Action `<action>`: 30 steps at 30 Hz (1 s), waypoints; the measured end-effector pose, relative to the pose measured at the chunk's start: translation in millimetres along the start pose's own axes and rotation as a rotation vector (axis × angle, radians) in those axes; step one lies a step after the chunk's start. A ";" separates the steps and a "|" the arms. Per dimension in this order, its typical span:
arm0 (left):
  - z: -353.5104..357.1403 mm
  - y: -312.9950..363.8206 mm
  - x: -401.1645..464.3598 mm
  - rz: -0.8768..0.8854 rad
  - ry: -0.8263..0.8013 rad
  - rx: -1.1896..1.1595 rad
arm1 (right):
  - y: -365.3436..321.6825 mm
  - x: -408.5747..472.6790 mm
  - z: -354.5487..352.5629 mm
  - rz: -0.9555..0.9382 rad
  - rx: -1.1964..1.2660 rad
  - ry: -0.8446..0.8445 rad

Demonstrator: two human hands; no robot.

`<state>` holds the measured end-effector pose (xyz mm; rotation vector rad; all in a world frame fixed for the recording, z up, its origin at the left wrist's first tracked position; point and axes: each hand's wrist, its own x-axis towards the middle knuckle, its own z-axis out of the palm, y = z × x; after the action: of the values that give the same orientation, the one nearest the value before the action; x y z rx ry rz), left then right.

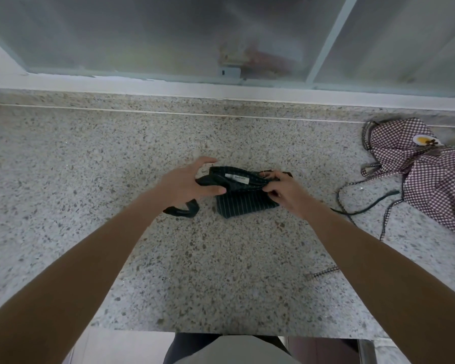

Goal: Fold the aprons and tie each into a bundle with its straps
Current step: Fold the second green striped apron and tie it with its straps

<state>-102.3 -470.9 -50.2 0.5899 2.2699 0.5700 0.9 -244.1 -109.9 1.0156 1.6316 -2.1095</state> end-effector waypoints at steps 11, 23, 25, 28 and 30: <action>48.2 10.3 -7.0 0.299 -0.057 0.789 | -5.2 0.0 -2.4 0.032 0.018 -0.005; 92.2 25.0 6.7 0.250 0.266 0.778 | -6.8 -1.1 -5.0 0.082 0.147 -0.010; 92.0 21.1 9.0 0.276 0.252 0.779 | -6.5 -1.1 -3.8 0.065 0.127 -0.008; 87.2 14.3 14.5 0.311 0.197 0.756 | 3.0 1.7 -2.4 -0.035 -0.036 0.001; 81.5 9.1 17.6 0.329 0.153 0.720 | 11.5 3.2 -2.1 -0.127 -0.221 0.011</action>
<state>-52.2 -435.4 -107.3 1.3217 2.5201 -0.0893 6.4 -245.2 -120.7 0.8759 1.9301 -1.9457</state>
